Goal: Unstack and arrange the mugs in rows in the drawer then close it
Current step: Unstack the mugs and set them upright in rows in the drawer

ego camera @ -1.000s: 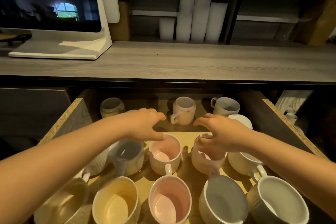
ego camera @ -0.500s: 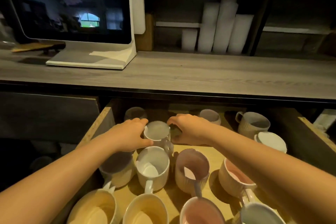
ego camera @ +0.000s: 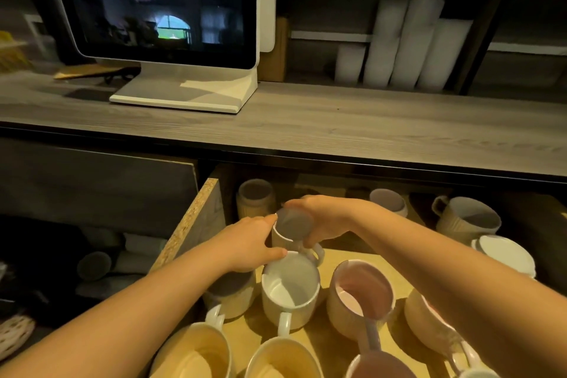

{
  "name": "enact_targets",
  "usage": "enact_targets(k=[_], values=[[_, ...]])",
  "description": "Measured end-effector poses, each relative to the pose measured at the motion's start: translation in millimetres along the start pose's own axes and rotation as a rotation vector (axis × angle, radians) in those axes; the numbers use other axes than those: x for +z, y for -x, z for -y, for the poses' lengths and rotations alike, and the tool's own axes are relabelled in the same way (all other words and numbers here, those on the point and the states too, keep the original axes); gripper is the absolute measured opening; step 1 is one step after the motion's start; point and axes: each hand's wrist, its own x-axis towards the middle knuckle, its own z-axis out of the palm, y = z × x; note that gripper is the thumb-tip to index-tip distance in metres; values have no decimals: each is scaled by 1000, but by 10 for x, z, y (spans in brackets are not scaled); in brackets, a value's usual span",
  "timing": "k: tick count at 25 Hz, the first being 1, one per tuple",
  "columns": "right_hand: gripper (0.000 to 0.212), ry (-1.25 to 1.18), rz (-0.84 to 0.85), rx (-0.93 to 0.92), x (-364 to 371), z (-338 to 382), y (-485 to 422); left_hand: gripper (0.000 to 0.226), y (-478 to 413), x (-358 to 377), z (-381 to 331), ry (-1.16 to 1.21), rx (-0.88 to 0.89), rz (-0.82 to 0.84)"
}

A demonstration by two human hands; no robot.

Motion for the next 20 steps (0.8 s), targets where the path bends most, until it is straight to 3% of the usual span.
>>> enact_targets(k=[3,7,14,20], values=[[84,53,-46,34,-7,-16,9,68,-1,7,14,47,14,27],[77,90,-120,161,-7,-79,65,69,-28,49,44,-61,-21,54],[75,24,-176,238,70,-88,80,27,-29,51,88,-42,18,91],[69,-110,-268,277,88,-87,49,19,-77,161,120,18,10,-8]])
